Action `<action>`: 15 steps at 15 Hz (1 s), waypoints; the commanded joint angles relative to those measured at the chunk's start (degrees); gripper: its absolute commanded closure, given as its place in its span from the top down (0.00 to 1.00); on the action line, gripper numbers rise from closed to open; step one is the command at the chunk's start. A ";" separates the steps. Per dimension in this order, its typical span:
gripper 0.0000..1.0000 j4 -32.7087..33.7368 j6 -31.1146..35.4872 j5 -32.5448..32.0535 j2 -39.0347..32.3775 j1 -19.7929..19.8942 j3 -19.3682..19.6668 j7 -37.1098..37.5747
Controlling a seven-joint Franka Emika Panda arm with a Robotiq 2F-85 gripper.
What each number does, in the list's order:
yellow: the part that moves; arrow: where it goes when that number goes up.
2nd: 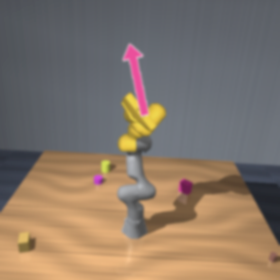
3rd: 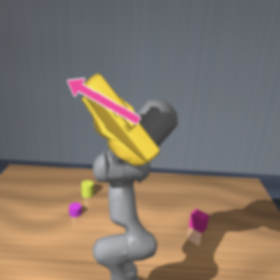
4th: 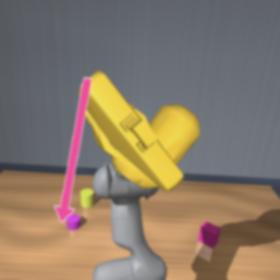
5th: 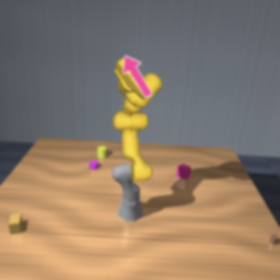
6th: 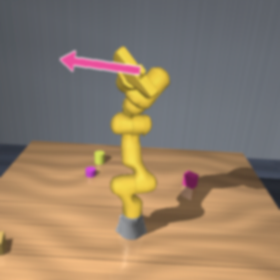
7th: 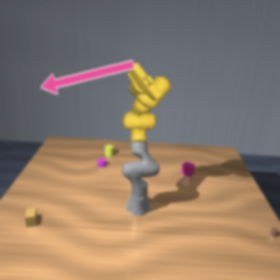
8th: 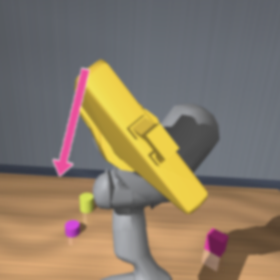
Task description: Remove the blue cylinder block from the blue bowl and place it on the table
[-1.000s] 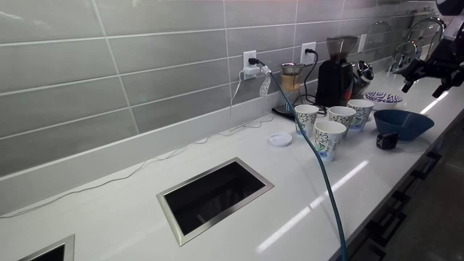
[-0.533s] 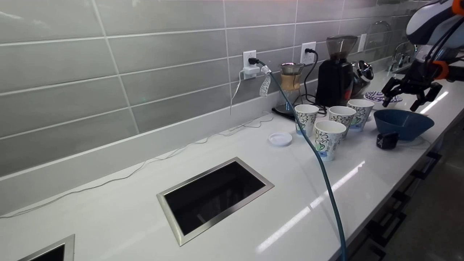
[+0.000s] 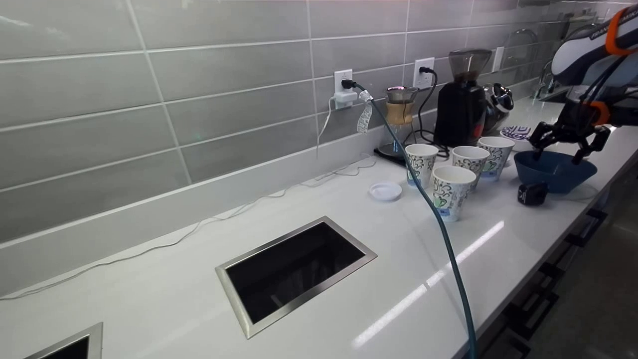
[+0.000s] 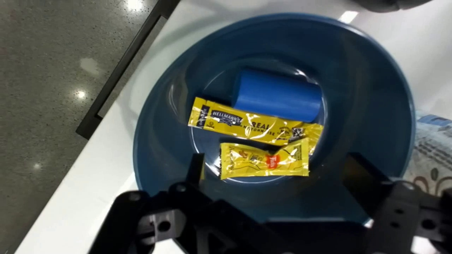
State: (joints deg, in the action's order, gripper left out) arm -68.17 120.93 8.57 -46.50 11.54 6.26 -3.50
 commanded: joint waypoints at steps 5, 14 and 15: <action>1.00 8.67 -8.46 -2.47 -6.12 0.25 -0.42 2.49; 1.00 15.40 -15.31 -2.65 -10.85 0.69 -0.99 3.66; 1.00 15.99 -15.52 -2.52 -11.32 0.76 -1.09 3.72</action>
State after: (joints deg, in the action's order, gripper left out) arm -57.46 107.84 6.75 -54.59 11.57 6.08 -1.20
